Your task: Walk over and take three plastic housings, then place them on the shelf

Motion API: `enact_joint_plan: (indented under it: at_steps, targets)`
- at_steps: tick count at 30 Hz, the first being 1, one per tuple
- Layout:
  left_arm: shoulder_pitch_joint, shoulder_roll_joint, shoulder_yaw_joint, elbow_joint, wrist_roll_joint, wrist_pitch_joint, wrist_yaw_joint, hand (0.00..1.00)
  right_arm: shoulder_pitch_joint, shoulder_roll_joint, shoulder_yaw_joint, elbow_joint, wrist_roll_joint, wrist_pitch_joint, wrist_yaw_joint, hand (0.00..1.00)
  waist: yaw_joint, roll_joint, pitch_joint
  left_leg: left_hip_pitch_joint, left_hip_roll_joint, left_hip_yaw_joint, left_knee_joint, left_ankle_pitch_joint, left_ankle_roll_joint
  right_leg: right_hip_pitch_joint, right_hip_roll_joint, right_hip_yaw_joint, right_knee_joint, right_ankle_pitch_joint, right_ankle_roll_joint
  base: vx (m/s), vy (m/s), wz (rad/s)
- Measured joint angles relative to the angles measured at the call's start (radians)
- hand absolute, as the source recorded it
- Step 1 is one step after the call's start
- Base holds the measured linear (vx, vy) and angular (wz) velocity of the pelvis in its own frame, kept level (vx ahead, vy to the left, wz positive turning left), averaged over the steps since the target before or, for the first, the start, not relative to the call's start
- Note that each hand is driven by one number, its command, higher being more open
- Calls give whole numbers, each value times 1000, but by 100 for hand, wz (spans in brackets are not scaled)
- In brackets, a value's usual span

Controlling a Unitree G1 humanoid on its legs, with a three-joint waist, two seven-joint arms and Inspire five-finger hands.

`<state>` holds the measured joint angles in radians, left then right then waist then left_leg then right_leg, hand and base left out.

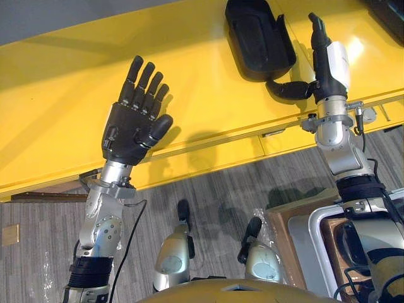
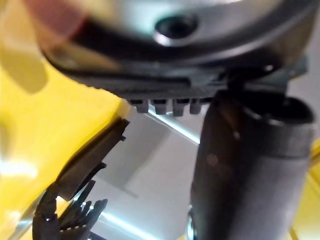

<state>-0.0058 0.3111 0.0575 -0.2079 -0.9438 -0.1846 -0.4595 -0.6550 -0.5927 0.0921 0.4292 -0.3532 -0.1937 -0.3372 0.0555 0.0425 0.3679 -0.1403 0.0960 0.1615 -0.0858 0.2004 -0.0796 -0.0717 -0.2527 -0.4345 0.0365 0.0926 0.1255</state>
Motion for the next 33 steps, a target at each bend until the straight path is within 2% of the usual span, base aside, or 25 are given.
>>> enact_joint_plan:
  at_steps: [7,11,14,16,19,21,23,26,30,33]
  targets:
    - [4,1,0,-6,-1,-15,-6,100,9,-3,-3,-12,16,4,-2,100,-2,0,0,-8,-3,0,0,4,5,-15,-6,1,13,-1,-1,0,0,0]
    - [38,0,0,-78,1,-16,-7,100,154,0,-39,-154,-21,1,-5,100,4,0,0,-5,-3,3,0,4,5,-11,-6,2,13,-1,-1,4,-2,1]
    - [79,-4,0,-112,4,-16,-8,100,301,32,-101,-298,-74,-44,-28,100,1,-1,0,14,-4,13,0,-4,4,5,-6,6,10,1,3,42,-14,-8]
    - [115,-30,2,-116,10,-16,-10,100,424,86,-168,-422,-75,-97,-47,100,-5,-3,-3,45,-3,29,-2,-17,1,29,-5,20,-6,0,5,38,-23,-24]
    - [161,-59,12,-120,16,-15,-30,100,542,153,-255,-543,-68,-169,-64,100,-30,-9,-27,50,-2,44,-4,-26,-2,43,3,26,-40,3,13,24,-19,-13]
    - [191,-77,20,-122,33,-9,-43,100,642,222,-307,-619,8,-219,-52,100,-43,-25,-76,63,5,56,-4,-36,-9,59,13,32,-67,7,15,60,-27,-15]
    - [209,-91,17,-130,35,-7,-60,100,684,274,-316,-638,57,-236,-44,100,-59,-38,-120,81,8,68,-4,-49,-13,76,17,39,-77,8,16,74,-27,-16]
    - [190,-118,-21,-138,47,-6,-77,100,733,356,-312,-638,110,-236,-47,100,-65,-46,-178,101,16,92,-3,-60,-17,79,24,62,-77,9,18,71,-18,-23]
    - [176,-157,-96,-142,52,-5,-98,100,780,440,-286,-638,180,-219,-75,100,-79,-43,-189,147,22,136,-4,-72,-23,93,28,102,-77,9,18,9,-6,-32]
    - [173,-170,-184,-142,53,16,-106,100,836,488,-274,-638,215,-162,-92,100,-96,-40,-210,193,26,213,-4,-93,-26,83,32,175,-77,6,13,-32,16,-72]
